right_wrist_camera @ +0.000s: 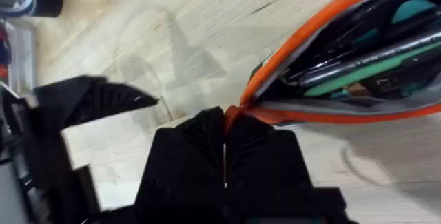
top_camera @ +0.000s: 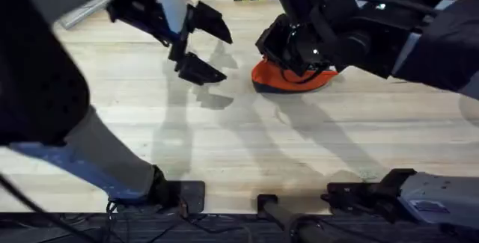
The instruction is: Unzip the bag, pick up the pens from the table one at a time and place them inside, then zip the bag closed.
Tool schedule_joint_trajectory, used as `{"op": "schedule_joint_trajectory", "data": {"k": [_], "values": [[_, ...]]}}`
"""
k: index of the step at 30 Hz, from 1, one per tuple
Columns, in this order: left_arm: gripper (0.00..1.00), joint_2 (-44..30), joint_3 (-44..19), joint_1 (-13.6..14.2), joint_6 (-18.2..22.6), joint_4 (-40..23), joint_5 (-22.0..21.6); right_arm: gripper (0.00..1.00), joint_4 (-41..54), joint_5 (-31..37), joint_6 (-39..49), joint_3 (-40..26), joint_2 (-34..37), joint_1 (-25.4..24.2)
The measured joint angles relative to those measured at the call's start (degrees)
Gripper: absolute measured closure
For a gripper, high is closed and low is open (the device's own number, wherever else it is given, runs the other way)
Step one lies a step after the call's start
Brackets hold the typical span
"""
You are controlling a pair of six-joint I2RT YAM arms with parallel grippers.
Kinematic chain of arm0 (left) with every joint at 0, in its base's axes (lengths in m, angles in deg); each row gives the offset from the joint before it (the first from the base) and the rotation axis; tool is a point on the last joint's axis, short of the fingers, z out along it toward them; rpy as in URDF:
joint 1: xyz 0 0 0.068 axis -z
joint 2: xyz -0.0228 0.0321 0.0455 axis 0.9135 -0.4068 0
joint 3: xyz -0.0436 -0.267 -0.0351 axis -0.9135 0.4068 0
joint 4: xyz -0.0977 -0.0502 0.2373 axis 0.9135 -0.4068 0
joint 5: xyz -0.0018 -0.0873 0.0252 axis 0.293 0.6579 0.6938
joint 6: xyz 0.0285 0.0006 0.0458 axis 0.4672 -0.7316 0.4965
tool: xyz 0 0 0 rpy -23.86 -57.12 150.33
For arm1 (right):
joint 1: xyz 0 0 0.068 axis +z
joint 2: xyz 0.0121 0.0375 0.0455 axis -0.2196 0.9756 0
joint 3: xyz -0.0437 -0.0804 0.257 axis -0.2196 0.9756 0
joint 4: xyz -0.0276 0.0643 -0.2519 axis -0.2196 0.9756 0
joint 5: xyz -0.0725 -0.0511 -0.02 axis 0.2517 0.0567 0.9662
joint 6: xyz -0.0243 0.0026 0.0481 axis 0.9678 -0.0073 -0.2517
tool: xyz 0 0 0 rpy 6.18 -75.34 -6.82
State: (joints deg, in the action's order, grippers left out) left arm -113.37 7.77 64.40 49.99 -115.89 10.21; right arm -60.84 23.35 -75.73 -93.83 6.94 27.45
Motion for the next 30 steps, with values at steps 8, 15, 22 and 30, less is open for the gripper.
{"op": "schedule_joint_trajectory", "data": {"k": [8,15,22,30], "values": [[0.006,-7.44,0.0,3.3,-0.46,2.93,3.6,0.971,0.0,0.0,0.0,0.0,0.0,0.0],[0.034,-11.02,0.0,6.46,-1.58,7.96,6.85,0.971,0.0,0.0,0.0,0.0,0.0,0.0],[0.085,-13.99,0.01,10.25,-4.73,13.84,8.79,0.971,0.0,0.0,0.0,0.0,0.01,0.0],[0.137,-14.08,0.02,14.62,-10.13,21.38,10.33,0.972,0.0,-0.5,0.0,0.0,0.01,-0.04]]}}
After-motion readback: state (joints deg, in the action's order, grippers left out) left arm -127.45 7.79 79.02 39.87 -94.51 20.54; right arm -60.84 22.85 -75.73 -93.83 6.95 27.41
